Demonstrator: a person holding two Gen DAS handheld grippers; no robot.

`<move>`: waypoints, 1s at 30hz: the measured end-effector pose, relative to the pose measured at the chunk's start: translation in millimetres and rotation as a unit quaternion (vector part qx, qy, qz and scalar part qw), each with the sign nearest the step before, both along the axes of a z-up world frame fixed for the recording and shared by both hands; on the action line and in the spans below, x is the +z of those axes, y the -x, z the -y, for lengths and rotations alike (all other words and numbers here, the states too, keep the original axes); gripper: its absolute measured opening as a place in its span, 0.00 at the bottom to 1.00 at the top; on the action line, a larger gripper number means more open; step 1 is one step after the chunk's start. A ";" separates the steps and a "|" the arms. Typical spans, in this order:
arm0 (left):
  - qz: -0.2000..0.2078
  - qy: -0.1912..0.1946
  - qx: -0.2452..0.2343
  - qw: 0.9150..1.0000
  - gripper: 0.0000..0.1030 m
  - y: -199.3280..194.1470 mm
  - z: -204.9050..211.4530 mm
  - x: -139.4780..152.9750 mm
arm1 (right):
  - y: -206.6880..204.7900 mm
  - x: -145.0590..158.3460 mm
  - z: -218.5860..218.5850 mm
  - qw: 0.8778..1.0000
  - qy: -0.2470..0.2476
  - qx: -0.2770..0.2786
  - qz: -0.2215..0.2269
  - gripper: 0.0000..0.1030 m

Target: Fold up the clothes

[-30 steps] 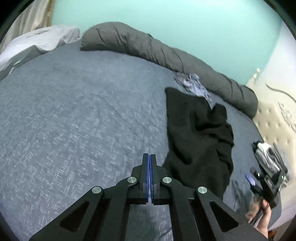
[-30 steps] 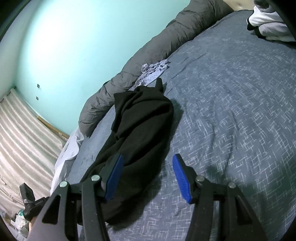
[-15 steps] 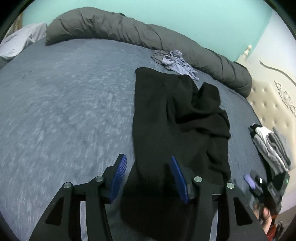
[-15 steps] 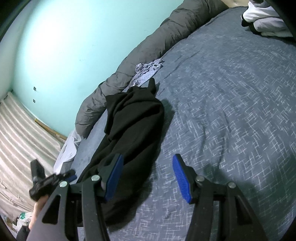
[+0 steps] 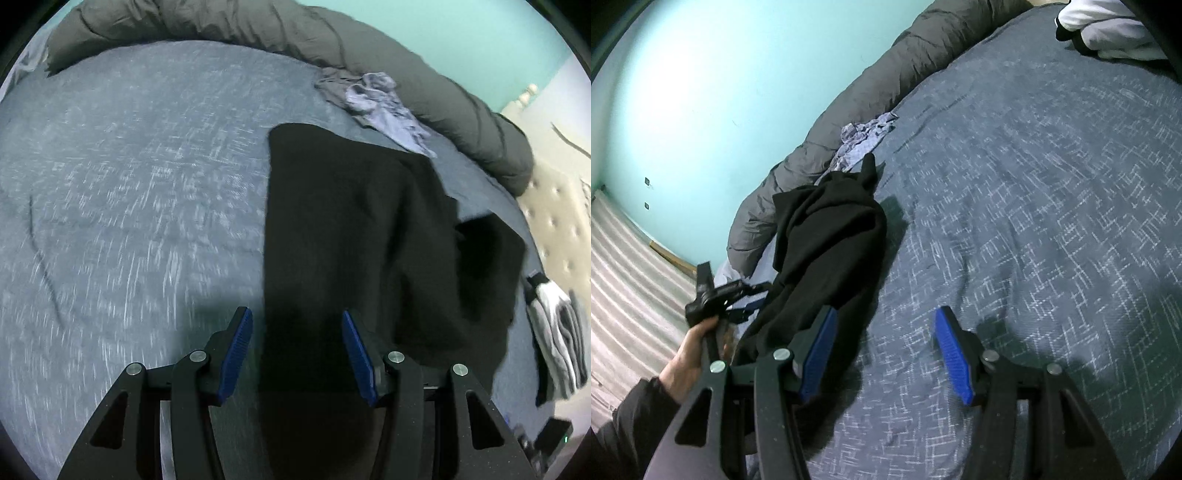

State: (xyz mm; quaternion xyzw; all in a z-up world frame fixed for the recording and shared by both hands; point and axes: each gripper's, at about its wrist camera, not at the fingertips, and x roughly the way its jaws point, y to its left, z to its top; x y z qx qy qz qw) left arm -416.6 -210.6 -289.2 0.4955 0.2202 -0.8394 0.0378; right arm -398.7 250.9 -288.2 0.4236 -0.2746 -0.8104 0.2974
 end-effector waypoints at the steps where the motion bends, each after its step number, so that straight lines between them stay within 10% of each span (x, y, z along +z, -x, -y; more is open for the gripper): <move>1: 0.004 -0.001 0.002 1.000 0.60 6.1 3.3 -4.0 | 0.1 -0.8 0.0 1.000 -0.001 0.001 0.001 0.55; 10: 0.001 0.012 -0.003 1.000 0.56 24.1 2.6 -26.8 | 2.4 -8.3 1.7 1.000 -0.007 0.004 0.009 0.55; 12: -0.003 0.016 -0.010 1.000 0.07 22.8 -0.9 -24.3 | 1.7 -7.4 2.6 1.000 -0.007 0.006 0.007 0.55; 30: -0.086 0.084 0.028 0.992 0.05 -109.3 43.3 99.7 | -5.6 8.4 6.6 1.000 0.001 0.016 -0.011 0.55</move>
